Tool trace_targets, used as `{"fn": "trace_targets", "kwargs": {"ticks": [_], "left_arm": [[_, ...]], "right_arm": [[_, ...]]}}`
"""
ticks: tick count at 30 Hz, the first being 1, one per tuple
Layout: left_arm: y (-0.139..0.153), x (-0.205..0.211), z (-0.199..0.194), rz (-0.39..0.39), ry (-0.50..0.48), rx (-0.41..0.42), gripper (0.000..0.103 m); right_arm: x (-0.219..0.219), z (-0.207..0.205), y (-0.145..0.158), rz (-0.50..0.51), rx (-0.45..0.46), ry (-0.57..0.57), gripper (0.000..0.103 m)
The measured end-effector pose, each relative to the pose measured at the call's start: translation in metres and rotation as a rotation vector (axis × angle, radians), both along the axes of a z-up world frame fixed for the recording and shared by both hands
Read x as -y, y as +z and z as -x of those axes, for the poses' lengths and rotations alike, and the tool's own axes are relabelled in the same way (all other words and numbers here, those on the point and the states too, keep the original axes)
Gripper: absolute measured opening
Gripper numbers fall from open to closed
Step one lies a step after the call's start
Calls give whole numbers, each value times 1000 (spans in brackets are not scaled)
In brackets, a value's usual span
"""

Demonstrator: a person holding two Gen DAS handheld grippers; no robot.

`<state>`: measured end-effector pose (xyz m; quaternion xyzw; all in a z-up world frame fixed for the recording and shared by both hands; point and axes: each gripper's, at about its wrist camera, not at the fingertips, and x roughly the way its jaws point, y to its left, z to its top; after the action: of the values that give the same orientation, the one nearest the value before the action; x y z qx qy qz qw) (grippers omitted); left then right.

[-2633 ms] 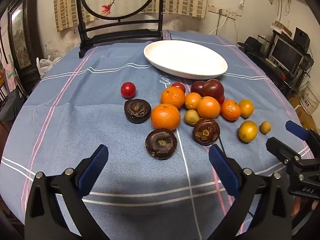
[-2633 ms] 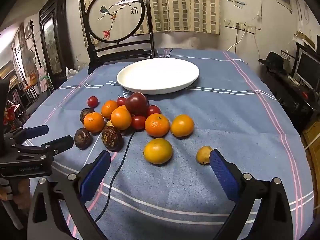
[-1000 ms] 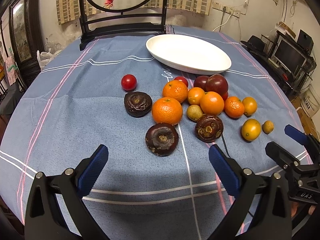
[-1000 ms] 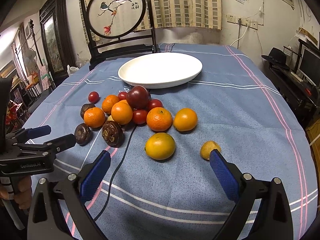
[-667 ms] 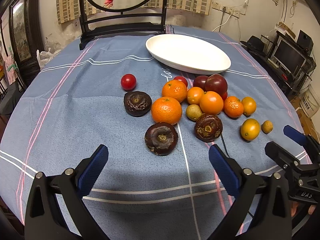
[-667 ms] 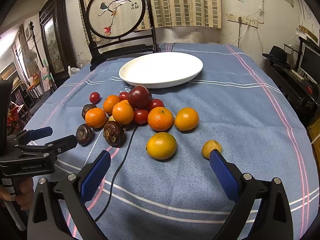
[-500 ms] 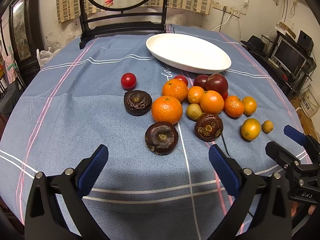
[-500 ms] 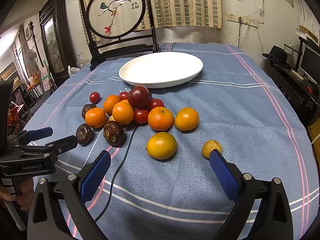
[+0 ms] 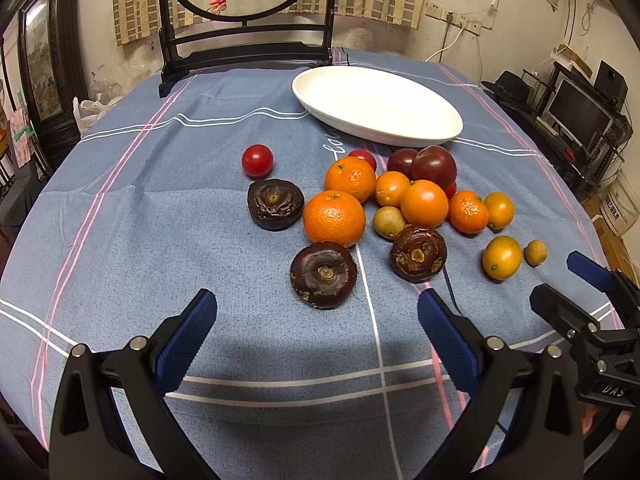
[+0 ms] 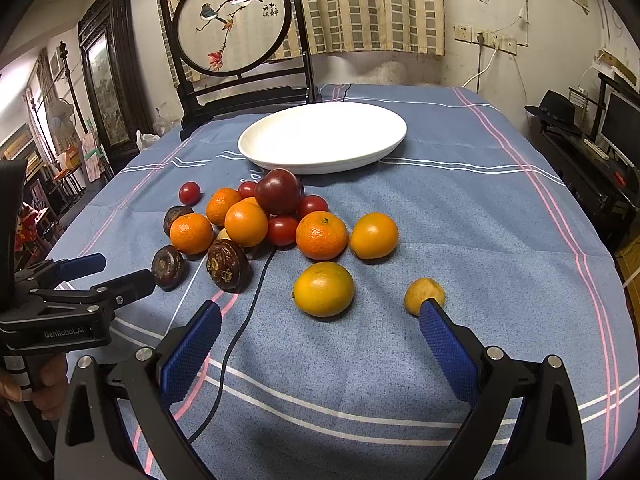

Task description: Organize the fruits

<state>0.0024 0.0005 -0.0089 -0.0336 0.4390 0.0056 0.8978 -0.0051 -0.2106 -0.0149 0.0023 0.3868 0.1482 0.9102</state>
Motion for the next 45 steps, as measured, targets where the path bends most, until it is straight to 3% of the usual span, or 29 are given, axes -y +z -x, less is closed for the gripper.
{"fn": "trace_targets", "kwargs": {"ticks": [10, 16, 22, 26, 28, 30, 32, 34, 35, 36, 37, 40, 45], "left_arm": [[-5, 0, -3, -4, -12, -10, 98], [-20, -16, -10, 39, 4, -34, 98], [-29, -18, -16, 49, -57, -54, 98], [-29, -27, -15, 58, -61, -48, 98], [-31, -33, -16, 67, -47, -52, 98], [-33, -36, -17, 55, -20, -51, 98], [-34, -35, -17, 52, -17, -46, 98], [-34, -32, -18, 59, -42, -53, 98], [-35, -29, -18, 60, -56, -61, 98], [-35, -28, -18, 56, -61, -64, 98], [-34, -27, -18, 52, -66, -63, 98], [-33, -25, -15, 45, -71, -45, 98], [-32, -13, -20, 19, -97, -46, 91]], "right_arm": [[0, -1, -7, 35, -17, -9, 99], [-3, -12, -17, 180, -49, -7, 99], [-13, -31, -23, 160, -121, 51, 97], [-28, -30, -17, 150, -108, 125, 93], [-32, -28, -16, 155, -109, 156, 88], [-32, -28, -21, 159, -134, 176, 74], [-30, -34, -28, 186, -160, 153, 67], [-28, -42, -32, 189, -163, 129, 67], [-29, -46, -33, 187, -162, 127, 62], [-31, -50, -34, 181, -162, 132, 47], [-33, -54, -35, 169, -163, 149, 44], [-35, -57, -35, 164, -153, 170, 43], [-22, -41, -33, 66, -143, 194, 43]]}}
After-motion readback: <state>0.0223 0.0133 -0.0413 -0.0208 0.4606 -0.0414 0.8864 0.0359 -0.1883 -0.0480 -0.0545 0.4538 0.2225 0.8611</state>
